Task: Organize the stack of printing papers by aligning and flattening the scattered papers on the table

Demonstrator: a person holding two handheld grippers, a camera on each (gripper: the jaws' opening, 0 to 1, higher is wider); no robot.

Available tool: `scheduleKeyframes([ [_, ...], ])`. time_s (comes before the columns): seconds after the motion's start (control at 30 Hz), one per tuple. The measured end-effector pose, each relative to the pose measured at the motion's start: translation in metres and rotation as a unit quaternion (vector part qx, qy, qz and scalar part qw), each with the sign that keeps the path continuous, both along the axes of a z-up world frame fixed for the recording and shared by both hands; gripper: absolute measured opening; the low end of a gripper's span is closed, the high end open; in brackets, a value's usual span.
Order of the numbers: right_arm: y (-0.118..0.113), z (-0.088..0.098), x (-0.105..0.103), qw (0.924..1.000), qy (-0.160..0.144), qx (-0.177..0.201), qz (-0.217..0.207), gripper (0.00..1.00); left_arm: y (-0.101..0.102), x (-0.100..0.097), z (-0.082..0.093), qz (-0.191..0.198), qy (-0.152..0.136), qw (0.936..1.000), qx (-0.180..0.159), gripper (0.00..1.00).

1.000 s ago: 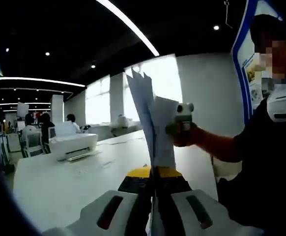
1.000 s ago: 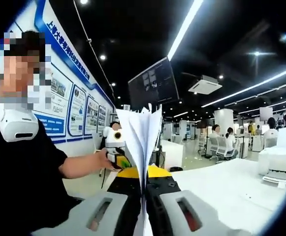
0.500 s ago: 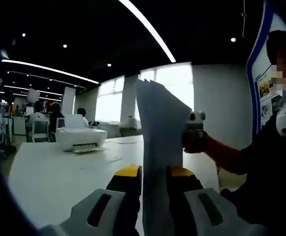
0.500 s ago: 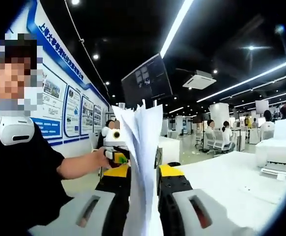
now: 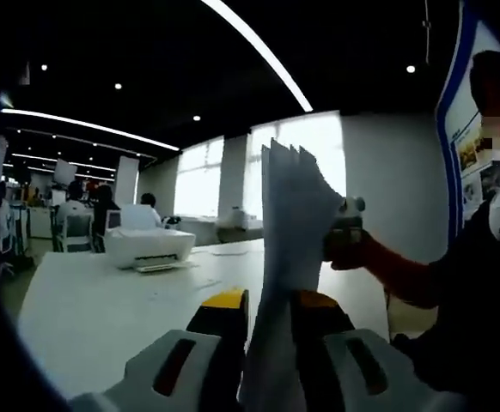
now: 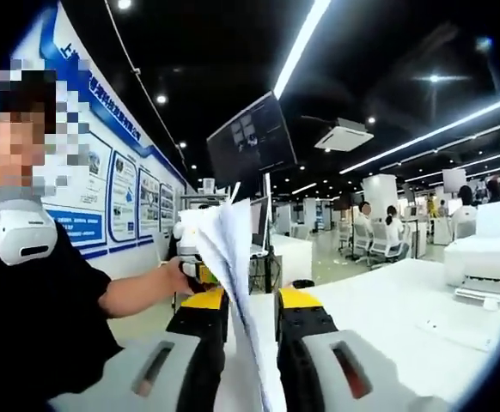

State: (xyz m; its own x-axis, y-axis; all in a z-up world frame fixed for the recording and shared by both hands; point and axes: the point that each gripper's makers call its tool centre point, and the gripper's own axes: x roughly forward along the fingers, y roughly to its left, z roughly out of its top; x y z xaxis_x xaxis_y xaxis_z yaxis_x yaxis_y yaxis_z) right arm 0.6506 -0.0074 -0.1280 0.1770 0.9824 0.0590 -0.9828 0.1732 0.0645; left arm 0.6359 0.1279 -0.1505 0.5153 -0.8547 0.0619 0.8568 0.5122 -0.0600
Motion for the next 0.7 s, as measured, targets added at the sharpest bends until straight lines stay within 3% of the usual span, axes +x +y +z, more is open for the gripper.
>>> scheduleKeyframes([
  [0.1, 0.001, -0.003, -0.003, 1.0000, -0.007, -0.006, 0.001, 0.09, -0.005, -0.002, -0.005, -0.007, 0.005, 0.9999, 0.007, 0.22],
  [0.13, 0.001, -0.002, -0.004, 0.9999, -0.013, -0.008, 0.004, 0.02, -0.008, -0.004, -0.007, -0.013, 0.004, 0.9998, 0.013, 0.17],
  [0.2, 0.003, 0.001, -0.008, 0.9995, -0.027, -0.006, 0.016, 0.00, -0.011, -0.008, -0.007, -0.028, -0.005, 0.9993, 0.025, 0.06],
  [0.23, 0.004, 0.003, -0.009, 0.9994, -0.030, -0.008, 0.014, 0.00, -0.013, -0.011, -0.004, -0.032, 0.000, 0.9992, 0.022, 0.06],
  [0.33, 0.002, 0.015, -0.010, 0.9992, -0.036, 0.005, 0.013, 0.00, -0.014, -0.015, 0.004, -0.035, -0.005, 0.9991, 0.024, 0.06],
  [0.47, 0.000, 0.013, -0.005, 0.9997, -0.026, 0.001, -0.001, 0.02, -0.011, -0.012, 0.005, -0.019, -0.001, 0.9997, 0.014, 0.11],
  [0.5, 0.000, 0.014, -0.004, 0.9997, -0.022, 0.006, -0.006, 0.11, -0.007, -0.005, 0.005, -0.002, 0.000, 0.9999, 0.012, 0.19],
  [0.53, 0.000, 0.013, -0.001, 0.9998, -0.011, 0.009, -0.011, 0.21, -0.005, -0.002, 0.003, 0.005, 0.004, 0.9999, 0.010, 0.22],
  [0.57, 0.000, 0.012, 0.000, 0.9999, -0.006, 0.007, -0.010, 0.23, -0.003, -0.002, 0.002, 0.002, 0.007, 1.0000, 0.007, 0.22],
  [0.7, 0.001, 0.008, -0.005, 0.9999, -0.014, 0.002, -0.006, 0.13, -0.004, -0.003, 0.000, -0.004, 0.012, 0.9999, 0.000, 0.21],
])
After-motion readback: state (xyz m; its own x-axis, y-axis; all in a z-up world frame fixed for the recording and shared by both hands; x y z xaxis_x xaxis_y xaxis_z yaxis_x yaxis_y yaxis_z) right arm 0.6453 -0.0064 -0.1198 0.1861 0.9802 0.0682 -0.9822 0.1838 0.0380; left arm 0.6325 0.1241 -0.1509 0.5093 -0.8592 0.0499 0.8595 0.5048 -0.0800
